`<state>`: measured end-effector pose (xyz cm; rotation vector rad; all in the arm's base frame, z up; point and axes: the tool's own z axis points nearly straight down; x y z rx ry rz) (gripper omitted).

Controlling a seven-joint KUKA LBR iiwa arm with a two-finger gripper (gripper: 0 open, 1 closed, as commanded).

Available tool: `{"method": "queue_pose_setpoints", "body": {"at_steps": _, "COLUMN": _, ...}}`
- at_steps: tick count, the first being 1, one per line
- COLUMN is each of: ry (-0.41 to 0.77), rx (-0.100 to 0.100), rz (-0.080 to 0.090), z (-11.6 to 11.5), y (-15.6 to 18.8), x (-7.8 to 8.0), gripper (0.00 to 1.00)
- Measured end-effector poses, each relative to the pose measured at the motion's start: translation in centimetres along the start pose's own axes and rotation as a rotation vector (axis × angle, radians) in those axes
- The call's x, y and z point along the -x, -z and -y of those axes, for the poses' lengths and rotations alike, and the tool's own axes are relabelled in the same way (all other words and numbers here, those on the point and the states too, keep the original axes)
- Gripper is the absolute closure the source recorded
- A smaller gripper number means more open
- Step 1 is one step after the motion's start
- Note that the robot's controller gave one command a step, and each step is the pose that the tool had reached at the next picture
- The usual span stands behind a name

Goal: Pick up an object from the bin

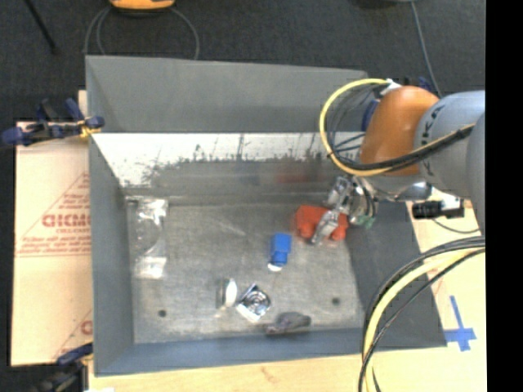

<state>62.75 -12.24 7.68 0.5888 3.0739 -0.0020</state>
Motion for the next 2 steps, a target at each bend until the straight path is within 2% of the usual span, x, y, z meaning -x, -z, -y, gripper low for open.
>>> {"method": "queue_pose_setpoints", "body": {"at_steps": 2, "ry": 0.003, "rx": 0.002, "rz": -0.002, "z": 0.0, "y": 8.0, "x": 0.6, "gripper": 1.00}}
